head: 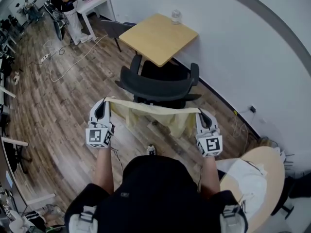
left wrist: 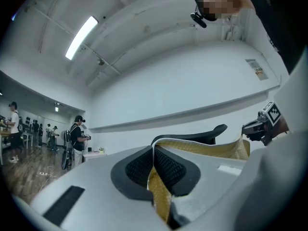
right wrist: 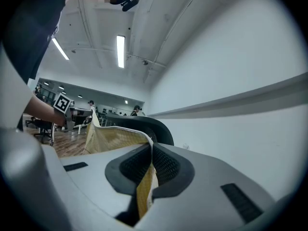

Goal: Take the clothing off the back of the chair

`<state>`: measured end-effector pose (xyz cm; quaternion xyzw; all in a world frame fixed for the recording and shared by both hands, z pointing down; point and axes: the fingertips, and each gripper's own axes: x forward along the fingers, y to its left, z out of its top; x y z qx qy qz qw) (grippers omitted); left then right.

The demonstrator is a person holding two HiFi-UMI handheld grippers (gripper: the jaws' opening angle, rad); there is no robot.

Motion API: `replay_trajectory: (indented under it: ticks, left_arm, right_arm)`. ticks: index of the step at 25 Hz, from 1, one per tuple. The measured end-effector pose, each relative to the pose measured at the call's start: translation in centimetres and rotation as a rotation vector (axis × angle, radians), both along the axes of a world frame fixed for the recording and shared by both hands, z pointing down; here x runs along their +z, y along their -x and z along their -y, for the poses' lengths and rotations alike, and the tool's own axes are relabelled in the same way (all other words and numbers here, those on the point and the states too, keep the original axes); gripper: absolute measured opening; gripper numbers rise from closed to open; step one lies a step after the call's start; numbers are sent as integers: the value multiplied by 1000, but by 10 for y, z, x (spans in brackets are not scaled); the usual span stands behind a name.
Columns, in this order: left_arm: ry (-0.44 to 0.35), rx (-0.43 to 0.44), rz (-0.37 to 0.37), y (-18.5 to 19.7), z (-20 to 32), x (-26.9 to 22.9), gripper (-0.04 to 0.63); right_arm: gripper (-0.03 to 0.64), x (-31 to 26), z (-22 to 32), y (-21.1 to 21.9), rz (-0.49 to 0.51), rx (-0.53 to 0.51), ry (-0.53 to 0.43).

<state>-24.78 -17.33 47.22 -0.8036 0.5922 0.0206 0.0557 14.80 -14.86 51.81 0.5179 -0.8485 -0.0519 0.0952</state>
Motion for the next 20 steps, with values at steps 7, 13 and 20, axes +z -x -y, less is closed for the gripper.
replay_trajectory:
  ticks: [7, 13, 20]
  left_arm:
    - [11, -17, 7, -6, -33, 5, 6]
    - [35, -36, 10, -13, -64, 6, 6]
    - [56, -48, 0, -27, -96, 17, 6]
  right_arm:
    - [2, 0, -14, -16, 28, 0, -14]
    - [2, 5, -37, -21, 12, -8, 16]
    - [2, 16, -64, -35, 17, -18, 37]
